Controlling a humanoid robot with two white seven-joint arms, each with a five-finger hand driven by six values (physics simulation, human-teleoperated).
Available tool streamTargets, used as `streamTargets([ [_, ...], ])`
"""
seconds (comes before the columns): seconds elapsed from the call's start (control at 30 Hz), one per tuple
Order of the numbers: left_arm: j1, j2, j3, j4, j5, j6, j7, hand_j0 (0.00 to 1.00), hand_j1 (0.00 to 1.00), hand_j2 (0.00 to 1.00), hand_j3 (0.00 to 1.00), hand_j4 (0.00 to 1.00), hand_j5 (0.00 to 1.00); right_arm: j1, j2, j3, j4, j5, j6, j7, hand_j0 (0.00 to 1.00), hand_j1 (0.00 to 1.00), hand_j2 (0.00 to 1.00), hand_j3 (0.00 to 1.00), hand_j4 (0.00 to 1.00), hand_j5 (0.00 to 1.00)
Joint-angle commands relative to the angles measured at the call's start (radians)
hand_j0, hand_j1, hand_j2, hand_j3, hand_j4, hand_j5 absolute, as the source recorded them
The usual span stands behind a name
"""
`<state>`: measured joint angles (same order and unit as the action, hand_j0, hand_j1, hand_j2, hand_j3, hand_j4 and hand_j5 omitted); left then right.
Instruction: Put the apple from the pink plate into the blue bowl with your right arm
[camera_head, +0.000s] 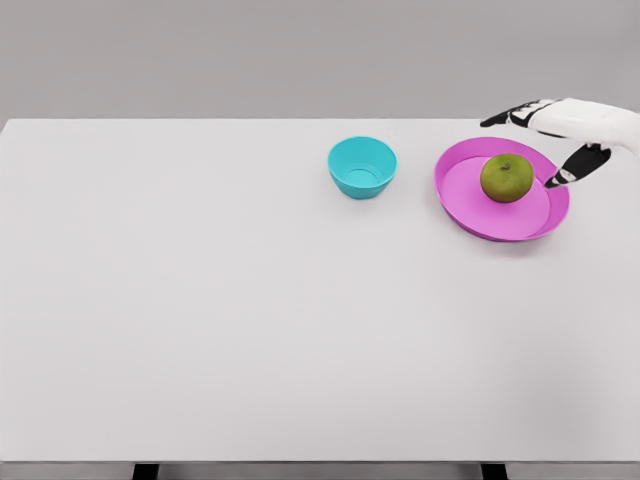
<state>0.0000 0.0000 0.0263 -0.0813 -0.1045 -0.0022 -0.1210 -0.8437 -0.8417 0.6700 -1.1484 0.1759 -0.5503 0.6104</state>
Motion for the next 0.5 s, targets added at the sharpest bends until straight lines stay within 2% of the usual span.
streamTargets([
  [0.0, 0.0, 0.0, 0.0, 0.0, 0.0, -0.001, 0.0, 1.0, 1.0, 1.0, 1.0, 1.0, 1.0, 0.0, 0.03, 0.029, 0.042, 0.013, 0.006, 0.0, 1.0, 1.0, 1.0, 1.0, 1.0, 1.0],
  [0.27, 0.0, 0.0, 0.0, 0.0, 0.0, 0.001, 0.0, 1.0, 1.0, 1.0, 1.0, 1.0, 1.0, -0.014, 0.058, 0.042, 0.108, 0.039, 0.009, 0.0, 1.0, 1.0, 1.0, 1.0, 1.0, 1.0],
  [0.37, 0.0, 0.0, 0.0, 0.0, 0.0, 0.001, 0.0, 1.0, 1.0, 1.0, 1.0, 1.0, 1.0, -0.032, 0.084, 0.062, 0.186, 0.045, 0.007, 0.0, 1.0, 1.0, 1.0, 1.0, 1.0, 1.0],
  [0.47, 0.0, 0.0, 0.0, 0.0, 0.0, -0.001, 0.0, 1.0, 1.0, 1.0, 1.0, 1.0, 1.0, -0.046, 0.101, 0.069, 0.208, 0.059, 0.007, 0.0, 1.0, 1.0, 1.0, 1.0, 1.0, 1.0],
])
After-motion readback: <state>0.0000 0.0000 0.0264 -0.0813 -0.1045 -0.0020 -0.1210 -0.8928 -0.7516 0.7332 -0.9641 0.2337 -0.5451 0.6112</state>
